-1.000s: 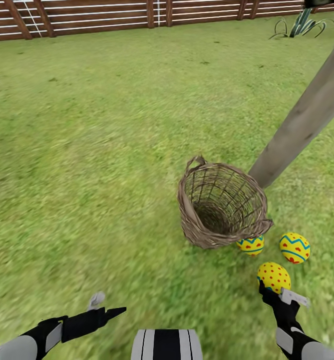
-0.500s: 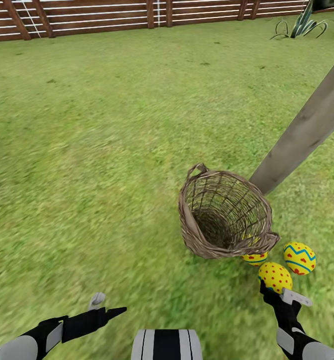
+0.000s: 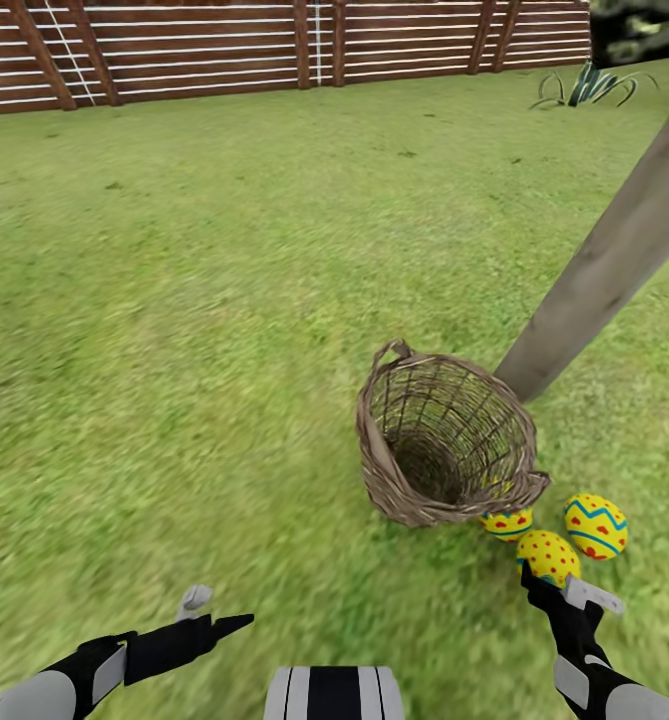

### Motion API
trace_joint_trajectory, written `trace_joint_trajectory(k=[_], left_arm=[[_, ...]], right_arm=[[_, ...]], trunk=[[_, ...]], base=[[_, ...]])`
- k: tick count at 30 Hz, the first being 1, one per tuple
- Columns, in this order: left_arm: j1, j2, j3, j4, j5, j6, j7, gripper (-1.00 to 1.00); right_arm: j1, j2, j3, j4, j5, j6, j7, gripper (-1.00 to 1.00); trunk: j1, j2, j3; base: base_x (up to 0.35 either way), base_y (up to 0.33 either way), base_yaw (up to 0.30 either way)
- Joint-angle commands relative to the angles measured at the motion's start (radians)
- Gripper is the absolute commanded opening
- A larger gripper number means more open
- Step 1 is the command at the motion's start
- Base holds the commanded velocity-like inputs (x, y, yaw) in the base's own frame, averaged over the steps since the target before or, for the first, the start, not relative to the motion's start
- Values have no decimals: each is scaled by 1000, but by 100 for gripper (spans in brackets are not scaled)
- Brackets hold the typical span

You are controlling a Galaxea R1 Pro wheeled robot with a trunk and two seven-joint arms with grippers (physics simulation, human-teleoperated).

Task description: Take the three Easter eggs out of the wicker basket on the lawn in the garden, then place them on the lawn next to a single tree (choose any tree) so that all three eggs are next to the same tree and none are left in the basket.

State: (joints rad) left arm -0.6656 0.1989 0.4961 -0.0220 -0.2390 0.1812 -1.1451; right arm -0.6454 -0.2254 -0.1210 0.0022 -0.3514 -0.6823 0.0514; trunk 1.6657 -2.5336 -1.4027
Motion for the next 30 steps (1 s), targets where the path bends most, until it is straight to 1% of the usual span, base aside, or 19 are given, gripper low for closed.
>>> trace_joint_trajectory(k=[1, 12, 18, 20, 21, 22, 23, 24, 25, 26, 27, 29, 30], left_arm=[[0, -1, 8, -1, -8, 10, -4, 100], [0, -1, 9, -1, -8, 10, -4, 100], [0, -7, 9, -1, -8, 11, 4, 100], [0, -15, 9, -1, -7, 11, 52, 100], [0, -28, 10, -1, -6, 11, 104, 100], [0, -54, 10, -2, -3, 11, 200, 100], [0, -69, 10, -2, -2, 11, 254, 100], [0, -93, 10, -2, -1, 11, 336, 100], [0, -107, 10, -2, -1, 10, 389, 100], [0, -121, 10, -2, 0, 9, 463, 100], [0, -129, 10, -2, 1, 4, 508, 100], [0, -142, 11, -3, 1, -54, 613, 100], [0, -146, 12, -3, 3, -76, 644, 100]], right_arm=[[0, 0, -8, 1, 0, -3, 5, 100], [0, 0, -8, 2, -1, -3, 5, 100], [0, 1, -8, 3, -1, -3, 5, 100], [0, 1, -8, 3, 0, -3, 5, 100], [0, 2, -8, 4, 0, -1, 6, 100], [0, 3, -8, 4, 1, -1, 6, 100], [0, 4, -8, 5, 1, -1, 6, 100], [0, 4, -8, 5, 1, 0, 7, 100], [0, 4, -8, 5, 2, 0, 7, 100], [0, 4, -8, 5, 2, 1, 7, 100], [0, 4, -8, 5, 2, 1, 7, 100], [0, 6, -8, 6, 2, 1, 7, 100], [0, 7, -7, 8, 3, 1, 7, 100]], trunk=[[-1, 0, 3], [-6, 3, 46], [-9, 4, 69], [-9, 4, 77], [-10, 5, 81], [-10, 5, 85], [-11, 5, 88], [-11, 5, 92], [-12, 6, 96], [-12, 6, 100], [-13, 6, 104], [-14, 7, 112], [-14, 7, 116]], base=[[-249, 0, 0], [-322, 0, 0], [-332, 0, 0], [-258, 0, 0], [-123, 0, 0], [-50, 0, 0], [-32, 0, 0], [-16, 0, 0], [-11, 0, 0], [-5, 0, 0], [-3, 0, 0], [-1, 0, 0], [0, 0, 0]])
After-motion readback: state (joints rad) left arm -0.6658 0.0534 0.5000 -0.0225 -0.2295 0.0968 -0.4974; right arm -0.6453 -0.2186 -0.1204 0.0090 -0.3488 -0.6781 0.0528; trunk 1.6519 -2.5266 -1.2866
